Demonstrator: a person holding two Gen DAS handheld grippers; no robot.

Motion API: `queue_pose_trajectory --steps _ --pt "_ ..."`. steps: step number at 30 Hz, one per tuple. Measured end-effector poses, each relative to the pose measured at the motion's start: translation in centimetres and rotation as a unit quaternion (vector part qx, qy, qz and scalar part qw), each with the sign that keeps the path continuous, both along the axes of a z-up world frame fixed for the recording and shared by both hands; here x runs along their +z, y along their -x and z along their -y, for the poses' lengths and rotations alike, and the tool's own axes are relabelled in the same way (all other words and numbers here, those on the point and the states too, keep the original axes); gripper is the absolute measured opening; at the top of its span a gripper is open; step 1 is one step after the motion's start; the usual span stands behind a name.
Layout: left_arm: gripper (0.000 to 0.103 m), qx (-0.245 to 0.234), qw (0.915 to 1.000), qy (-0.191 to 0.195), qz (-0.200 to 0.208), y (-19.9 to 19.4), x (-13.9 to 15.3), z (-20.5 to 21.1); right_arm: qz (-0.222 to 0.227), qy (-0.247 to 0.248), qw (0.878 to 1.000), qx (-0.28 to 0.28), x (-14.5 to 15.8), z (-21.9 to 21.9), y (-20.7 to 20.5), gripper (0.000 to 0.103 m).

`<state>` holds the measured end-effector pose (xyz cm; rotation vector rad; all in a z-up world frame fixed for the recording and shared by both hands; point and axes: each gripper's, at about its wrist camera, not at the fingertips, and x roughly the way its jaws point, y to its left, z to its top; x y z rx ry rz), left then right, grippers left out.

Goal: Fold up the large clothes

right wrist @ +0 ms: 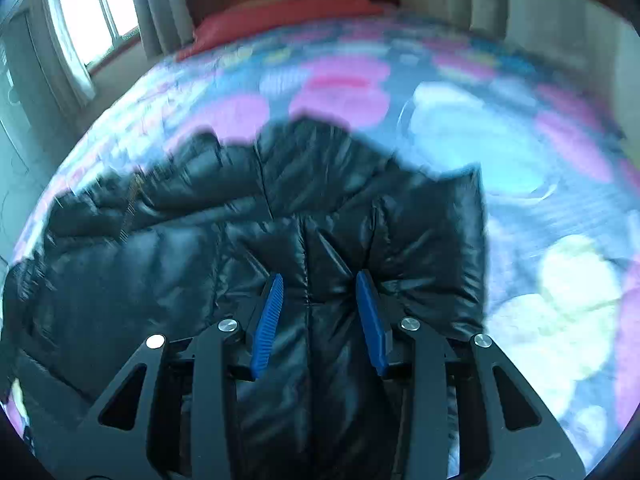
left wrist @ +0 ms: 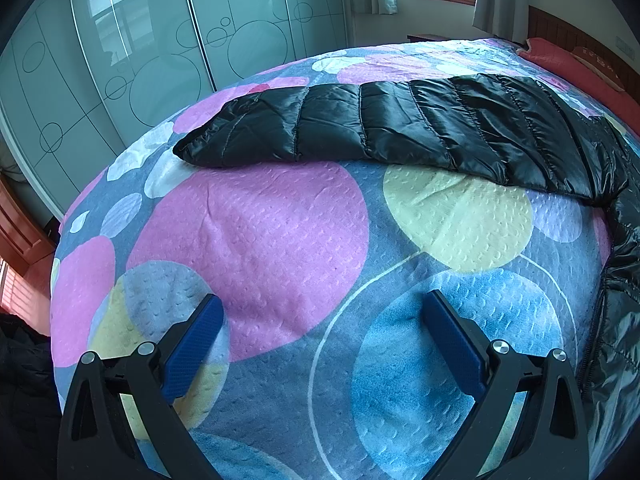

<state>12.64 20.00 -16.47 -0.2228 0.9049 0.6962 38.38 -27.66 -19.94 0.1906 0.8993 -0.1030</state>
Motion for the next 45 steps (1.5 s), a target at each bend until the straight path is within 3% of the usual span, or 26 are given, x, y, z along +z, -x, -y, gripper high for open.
queue_pose_trajectory --steps 3,8,15,18,21,28,39,42,45 --pt "0.099 0.000 1.0000 0.001 0.001 0.0 0.0 0.0 0.004 0.025 1.000 0.000 1.5 -0.9 0.7 0.038" --pt "0.099 0.000 1.0000 0.001 0.001 0.0 0.0 0.0 0.047 0.020 0.999 0.002 3.6 -2.5 5.2 0.046" --pt "0.099 0.000 1.0000 0.001 0.001 0.0 0.0 0.0 0.025 0.043 0.999 0.000 0.1 -3.4 6.3 0.048" --pt "0.099 0.000 1.0000 0.002 0.002 0.0 0.0 0.0 0.033 0.032 0.999 -0.005 1.2 -3.4 6.8 0.048" --pt "0.099 -0.001 1.0000 0.001 0.001 0.0 0.0 -0.1 0.064 -0.016 0.998 -0.010 2.4 -2.8 8.3 0.055" --pt "0.099 -0.001 1.0000 0.005 0.003 0.0 0.0 -0.1 0.047 -0.009 0.999 -0.007 -0.5 -2.4 7.4 0.056" --pt "0.099 -0.019 0.9985 0.052 0.001 -0.1 0.5 -2.1 0.060 -0.012 0.998 -0.007 -0.8 -2.5 7.8 0.057" --pt "0.099 -0.026 0.9927 0.097 0.066 0.3 1.3 -4.5 0.062 -0.012 0.998 -0.007 -0.9 -2.4 8.0 0.057" --pt "0.099 -0.018 0.9776 0.158 0.138 0.2 1.4 -8.5 0.066 -0.013 0.998 -0.006 -0.8 -2.4 8.1 0.058"
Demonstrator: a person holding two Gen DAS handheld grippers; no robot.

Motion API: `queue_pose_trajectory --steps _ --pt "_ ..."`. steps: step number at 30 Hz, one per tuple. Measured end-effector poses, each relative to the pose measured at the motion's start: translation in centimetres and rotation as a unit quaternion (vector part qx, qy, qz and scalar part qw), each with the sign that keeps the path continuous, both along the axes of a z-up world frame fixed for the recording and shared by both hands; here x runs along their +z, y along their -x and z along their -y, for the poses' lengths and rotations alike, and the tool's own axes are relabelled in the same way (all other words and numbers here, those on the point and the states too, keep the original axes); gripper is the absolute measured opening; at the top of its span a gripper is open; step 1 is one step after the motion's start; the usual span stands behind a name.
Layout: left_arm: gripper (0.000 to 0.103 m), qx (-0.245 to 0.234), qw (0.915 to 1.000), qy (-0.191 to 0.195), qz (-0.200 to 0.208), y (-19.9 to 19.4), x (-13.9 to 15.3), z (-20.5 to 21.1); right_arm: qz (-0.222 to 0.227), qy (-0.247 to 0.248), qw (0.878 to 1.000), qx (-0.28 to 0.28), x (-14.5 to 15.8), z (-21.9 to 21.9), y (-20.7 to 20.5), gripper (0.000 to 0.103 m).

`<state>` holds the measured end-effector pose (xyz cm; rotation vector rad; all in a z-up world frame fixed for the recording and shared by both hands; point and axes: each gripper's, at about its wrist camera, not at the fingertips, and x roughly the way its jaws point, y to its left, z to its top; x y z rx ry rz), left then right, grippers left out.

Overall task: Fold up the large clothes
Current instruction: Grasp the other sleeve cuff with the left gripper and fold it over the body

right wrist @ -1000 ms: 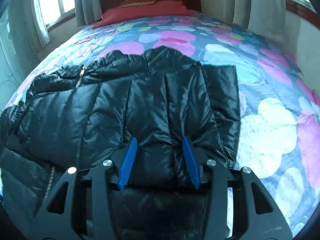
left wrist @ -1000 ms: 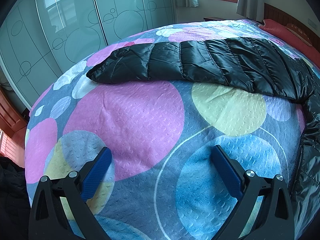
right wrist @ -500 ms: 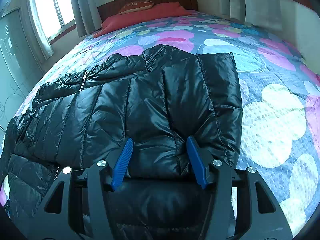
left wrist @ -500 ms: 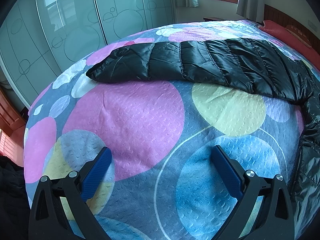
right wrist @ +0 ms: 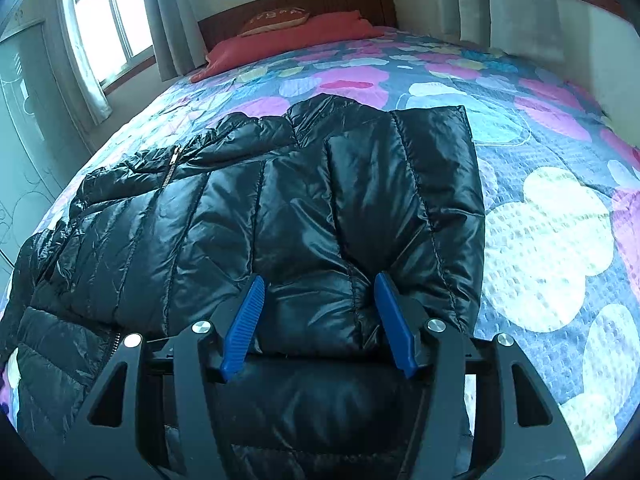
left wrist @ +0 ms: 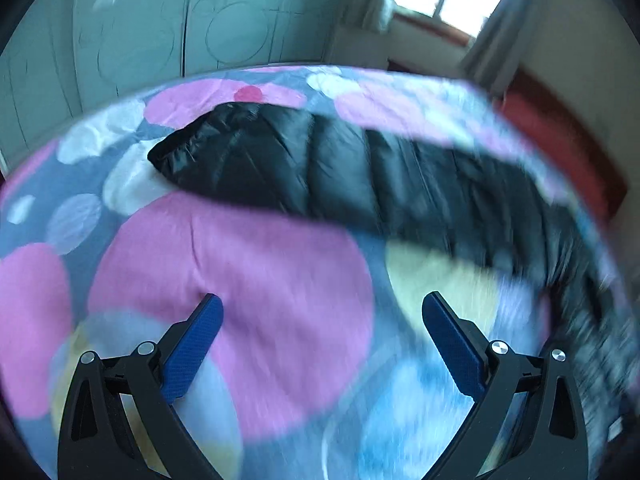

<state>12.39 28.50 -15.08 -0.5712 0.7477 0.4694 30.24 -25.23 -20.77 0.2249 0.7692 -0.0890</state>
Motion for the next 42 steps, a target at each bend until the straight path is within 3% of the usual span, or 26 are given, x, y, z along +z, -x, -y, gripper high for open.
queue_pose_trajectory --steps 4,10,13,15,18,22,27,33,38,42 --pt "0.099 0.016 0.9978 0.042 0.049 -1.5 -0.6 -4.5 0.002 0.002 1.000 0.000 0.0 -0.2 0.1 0.058" --pt "0.097 0.076 0.9839 0.107 0.122 -2.2 -0.6 -8.6 0.004 0.005 1.000 0.000 0.1 -0.3 0.1 0.059" --pt "0.064 0.111 0.9865 0.078 0.092 -2.3 -0.3 -8.3 0.005 0.006 1.000 -0.001 0.2 -0.2 0.2 0.060" --pt "0.041 0.129 0.9838 0.079 0.096 -1.8 -0.5 -9.0 0.006 0.008 1.000 -0.001 0.2 -0.3 0.2 0.060" --pt "0.021 0.144 0.9803 0.085 0.105 -1.0 -0.4 -10.1 0.006 0.009 1.000 -0.001 0.3 -0.3 0.2 0.060" --pt "0.013 0.137 0.9854 0.030 0.096 -1.5 1.3 -9.2 0.007 0.009 1.000 -0.002 0.3 -0.3 0.2 0.060" --pt "0.009 0.075 0.9861 -0.041 0.143 -3.0 5.8 -4.4 0.008 0.010 1.000 -0.003 0.4 -0.3 0.2 0.060" --pt "0.009 -0.039 0.9812 -0.072 0.175 -6.8 9.7 3.7 0.010 0.008 1.000 -0.003 0.4 -0.2 0.3 0.060" --pt "0.009 -0.139 0.9697 -0.088 0.181 -9.5 10.9 12.4 0.012 0.005 1.000 -0.004 0.5 -0.1 0.4 0.060" --pt "0.009 -0.227 0.9543 -0.100 0.167 -12.1 10.3 20.6 0.014 0.002 1.000 -0.004 0.5 0.0 0.4 0.060"
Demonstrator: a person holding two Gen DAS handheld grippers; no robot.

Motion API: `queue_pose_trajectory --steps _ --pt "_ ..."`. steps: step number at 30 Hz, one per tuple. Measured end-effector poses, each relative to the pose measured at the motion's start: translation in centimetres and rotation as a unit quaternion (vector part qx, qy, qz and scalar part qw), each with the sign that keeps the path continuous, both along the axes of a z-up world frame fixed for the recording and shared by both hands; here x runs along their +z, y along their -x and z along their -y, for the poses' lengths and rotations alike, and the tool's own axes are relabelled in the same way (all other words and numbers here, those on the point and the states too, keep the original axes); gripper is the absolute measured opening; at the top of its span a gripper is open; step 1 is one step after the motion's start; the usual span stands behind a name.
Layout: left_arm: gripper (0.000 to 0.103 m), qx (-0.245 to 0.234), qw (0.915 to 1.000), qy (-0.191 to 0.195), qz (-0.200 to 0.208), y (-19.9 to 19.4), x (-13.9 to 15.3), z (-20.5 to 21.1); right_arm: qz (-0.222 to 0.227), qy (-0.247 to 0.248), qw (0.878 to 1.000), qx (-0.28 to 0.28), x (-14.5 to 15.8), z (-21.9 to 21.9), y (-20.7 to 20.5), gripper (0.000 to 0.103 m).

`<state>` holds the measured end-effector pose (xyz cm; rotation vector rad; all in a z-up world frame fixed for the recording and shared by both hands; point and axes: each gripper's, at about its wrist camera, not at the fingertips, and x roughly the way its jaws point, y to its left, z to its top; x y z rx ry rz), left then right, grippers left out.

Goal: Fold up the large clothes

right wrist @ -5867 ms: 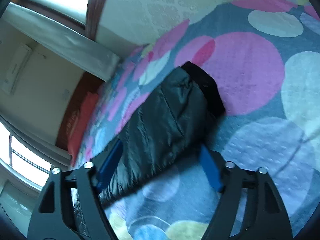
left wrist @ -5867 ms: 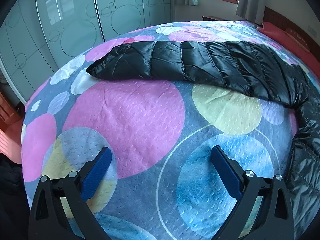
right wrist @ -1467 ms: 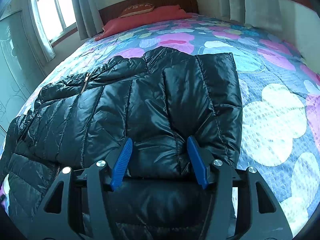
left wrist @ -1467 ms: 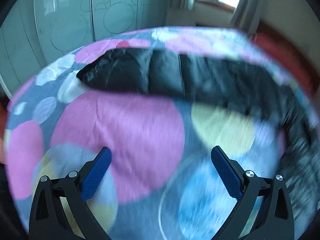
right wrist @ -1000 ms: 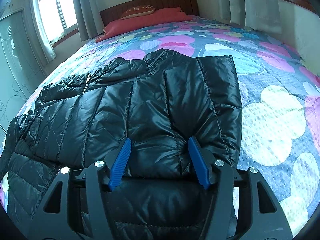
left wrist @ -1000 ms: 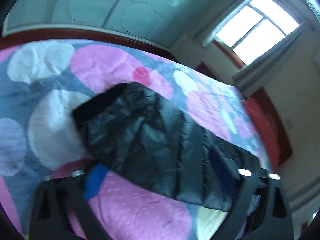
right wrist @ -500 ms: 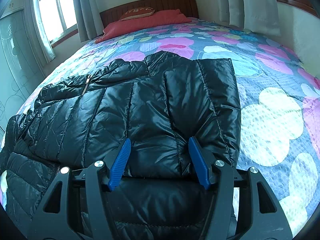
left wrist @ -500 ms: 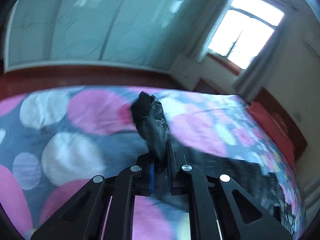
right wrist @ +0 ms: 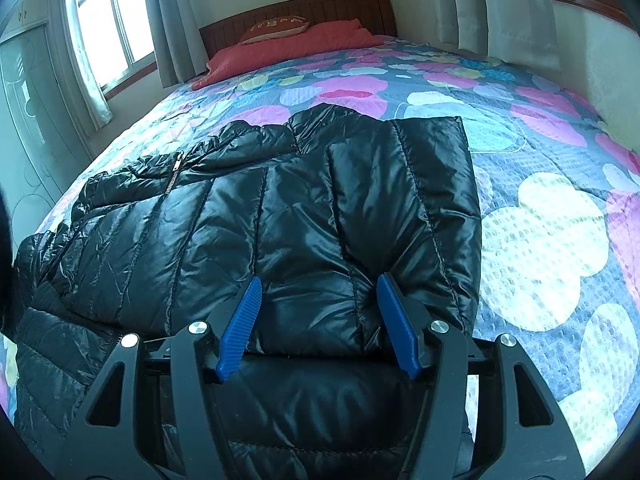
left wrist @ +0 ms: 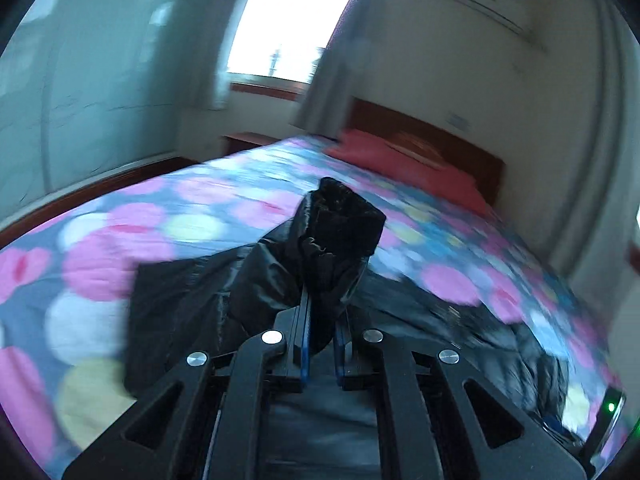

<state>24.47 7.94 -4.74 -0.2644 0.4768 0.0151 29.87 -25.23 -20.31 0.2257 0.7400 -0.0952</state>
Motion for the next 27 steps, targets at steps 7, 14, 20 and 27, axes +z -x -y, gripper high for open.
queue_pose_trajectory --steps 7,14,20,27 --pt "0.009 -0.118 0.9904 -0.038 -0.060 -2.2 -4.1 10.0 0.003 -0.008 1.000 0.000 -0.1 0.0 0.2 0.061" --pt "0.033 -0.185 0.9762 -0.079 -0.082 -0.5 -4.6 14.1 0.006 -0.014 1.000 0.006 0.1 -0.1 0.3 0.067" --pt "0.068 -0.190 0.9783 -0.077 -0.035 1.4 -1.5 13.6 0.004 -0.015 1.000 0.005 1.6 -0.7 0.8 0.067" --pt "0.068 -0.131 0.9873 -0.079 -0.042 1.7 -1.7 7.0 0.000 -0.052 0.997 0.057 4.0 -4.6 -1.4 0.069"
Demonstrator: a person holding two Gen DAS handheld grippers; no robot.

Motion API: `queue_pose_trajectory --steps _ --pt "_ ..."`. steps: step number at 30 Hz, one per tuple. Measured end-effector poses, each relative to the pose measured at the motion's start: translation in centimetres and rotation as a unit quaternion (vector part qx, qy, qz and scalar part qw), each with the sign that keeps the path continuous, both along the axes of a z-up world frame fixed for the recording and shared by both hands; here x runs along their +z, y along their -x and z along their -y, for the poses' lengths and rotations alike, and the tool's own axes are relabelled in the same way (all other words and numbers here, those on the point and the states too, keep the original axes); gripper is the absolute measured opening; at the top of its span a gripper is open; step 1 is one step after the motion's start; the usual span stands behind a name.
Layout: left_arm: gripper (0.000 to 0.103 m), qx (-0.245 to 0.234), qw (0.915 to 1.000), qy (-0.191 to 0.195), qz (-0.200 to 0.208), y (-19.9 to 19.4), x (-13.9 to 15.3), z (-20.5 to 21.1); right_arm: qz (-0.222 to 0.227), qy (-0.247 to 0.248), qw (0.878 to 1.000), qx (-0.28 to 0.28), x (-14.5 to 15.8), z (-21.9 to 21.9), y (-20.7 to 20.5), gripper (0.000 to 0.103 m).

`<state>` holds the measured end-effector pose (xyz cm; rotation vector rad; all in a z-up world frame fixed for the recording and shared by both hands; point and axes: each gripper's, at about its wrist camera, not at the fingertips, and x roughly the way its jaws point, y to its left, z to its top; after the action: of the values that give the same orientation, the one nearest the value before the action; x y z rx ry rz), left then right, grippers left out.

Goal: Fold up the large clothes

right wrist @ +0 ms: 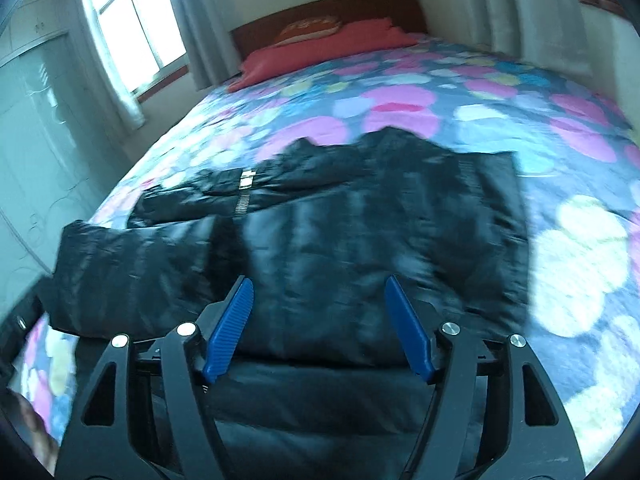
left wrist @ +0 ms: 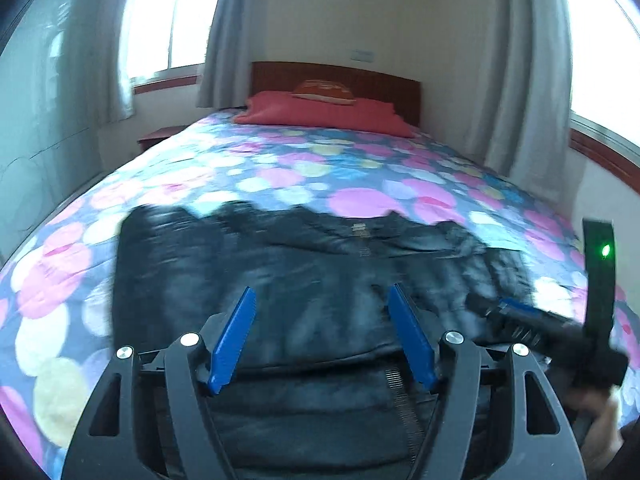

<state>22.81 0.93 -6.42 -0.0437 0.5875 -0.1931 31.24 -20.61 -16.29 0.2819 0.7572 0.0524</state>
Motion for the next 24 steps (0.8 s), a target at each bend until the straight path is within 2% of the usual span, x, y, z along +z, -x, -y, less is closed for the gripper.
queue_pose_trajectory --steps 3,6,8,9,10,11,15,18,21,24 --pt "0.068 0.036 0.9993 0.002 -0.013 -0.5 -0.7 -3.0 -0.014 -0.002 1.000 0.021 -0.3 -2.4 -2.5 0.073" --pt "0.068 0.060 0.9978 0.014 -0.025 -0.7 -1.2 -5.4 -0.034 -0.011 0.999 0.036 -1.6 -4.4 -4.4 0.071" --pt "0.068 0.070 0.9973 0.010 -0.022 -0.7 -1.3 -6.4 -0.039 0.002 0.998 0.052 -1.9 -5.9 -4.9 0.038" --pt "0.068 0.072 0.9972 0.007 -0.021 -0.6 -1.2 -6.7 -0.040 0.017 0.997 0.057 -1.9 -6.6 -5.1 0.036" --pt "0.068 0.074 0.9970 0.004 -0.020 -0.7 -1.2 -7.0 -0.037 0.025 0.997 0.057 -1.6 -7.0 -4.9 0.026" --pt "0.068 0.075 0.9970 0.004 -0.020 -0.7 -1.2 -7.2 -0.031 0.030 0.997 0.061 -1.1 -7.1 -4.6 0.024" --pt "0.068 0.081 0.9966 0.008 -0.011 -1.1 -0.6 -7.9 0.005 0.036 0.999 0.031 1.1 -4.6 -2.9 0.023" --pt "0.068 0.080 0.9967 0.009 -0.012 -1.8 -0.6 -8.0 0.018 0.051 0.998 -0.007 2.1 -0.8 -1.6 0.023" --pt "0.068 0.076 0.9969 0.003 -0.019 -3.0 -1.1 -7.5 0.001 0.063 0.997 -0.036 1.3 2.4 -1.6 0.023" --pt "0.068 0.072 0.9968 -0.006 -0.035 -4.3 -1.8 -7.0 -0.035 0.035 0.998 -0.050 -1.0 5.5 -1.9 0.026"
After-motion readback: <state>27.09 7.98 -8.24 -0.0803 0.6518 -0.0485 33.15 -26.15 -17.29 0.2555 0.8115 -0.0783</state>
